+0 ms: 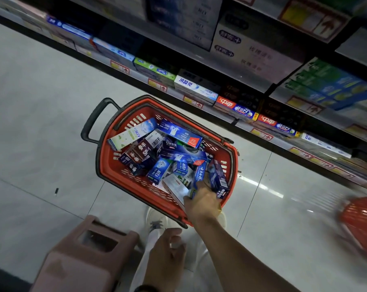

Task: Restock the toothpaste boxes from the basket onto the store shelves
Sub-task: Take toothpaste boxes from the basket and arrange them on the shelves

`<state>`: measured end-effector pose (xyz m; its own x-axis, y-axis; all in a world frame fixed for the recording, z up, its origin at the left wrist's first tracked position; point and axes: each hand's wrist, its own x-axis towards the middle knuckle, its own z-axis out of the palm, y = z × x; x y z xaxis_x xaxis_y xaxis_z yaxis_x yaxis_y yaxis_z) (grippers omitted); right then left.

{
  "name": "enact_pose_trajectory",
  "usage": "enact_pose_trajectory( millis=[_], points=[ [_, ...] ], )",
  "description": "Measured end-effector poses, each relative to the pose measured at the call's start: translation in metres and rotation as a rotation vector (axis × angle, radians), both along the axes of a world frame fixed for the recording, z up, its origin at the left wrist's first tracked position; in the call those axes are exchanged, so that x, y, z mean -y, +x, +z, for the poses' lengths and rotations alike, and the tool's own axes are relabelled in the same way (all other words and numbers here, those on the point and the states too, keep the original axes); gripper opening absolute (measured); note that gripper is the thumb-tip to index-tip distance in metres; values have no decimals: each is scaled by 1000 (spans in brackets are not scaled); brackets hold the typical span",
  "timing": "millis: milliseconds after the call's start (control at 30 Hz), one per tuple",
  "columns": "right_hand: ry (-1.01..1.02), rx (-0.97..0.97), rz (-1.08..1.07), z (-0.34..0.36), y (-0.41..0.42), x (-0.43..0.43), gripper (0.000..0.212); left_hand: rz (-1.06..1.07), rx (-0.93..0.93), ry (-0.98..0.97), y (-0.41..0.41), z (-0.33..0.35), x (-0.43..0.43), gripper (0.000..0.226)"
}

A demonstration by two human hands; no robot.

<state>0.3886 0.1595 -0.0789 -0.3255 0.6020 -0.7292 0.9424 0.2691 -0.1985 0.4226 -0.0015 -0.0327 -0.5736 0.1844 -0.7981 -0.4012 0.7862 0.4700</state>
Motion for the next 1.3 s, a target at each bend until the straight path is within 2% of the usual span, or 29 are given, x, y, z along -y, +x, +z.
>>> enact_pose_trajectory(
  millis=[200,367,500,700,800,900,1133,1300],
  points=[
    [1,-25,-58,14,-1,1,44,31,-39,29,-11,6,6,39],
    [25,-106,-117,32,5,-4,41,-57,19,109,-37,21,10,23],
    [33,-197,-219,50,12,-7,31,-22,3,107,-50,25,10,24],
    [-24,-289,-349,90,31,-8,41,72,-54,105,-70,46,-7,31],
    [-56,-345,-421,119,36,-11,38,81,-60,125,-82,63,-20,29],
    [-87,-402,-469,160,34,-18,22,73,-59,155,-96,90,-37,28],
    [-140,-555,-587,252,25,-35,22,26,-96,216,-118,148,-64,22],
    [-181,-682,-565,319,18,-42,27,42,-125,276,-133,195,-78,19]
  ],
)
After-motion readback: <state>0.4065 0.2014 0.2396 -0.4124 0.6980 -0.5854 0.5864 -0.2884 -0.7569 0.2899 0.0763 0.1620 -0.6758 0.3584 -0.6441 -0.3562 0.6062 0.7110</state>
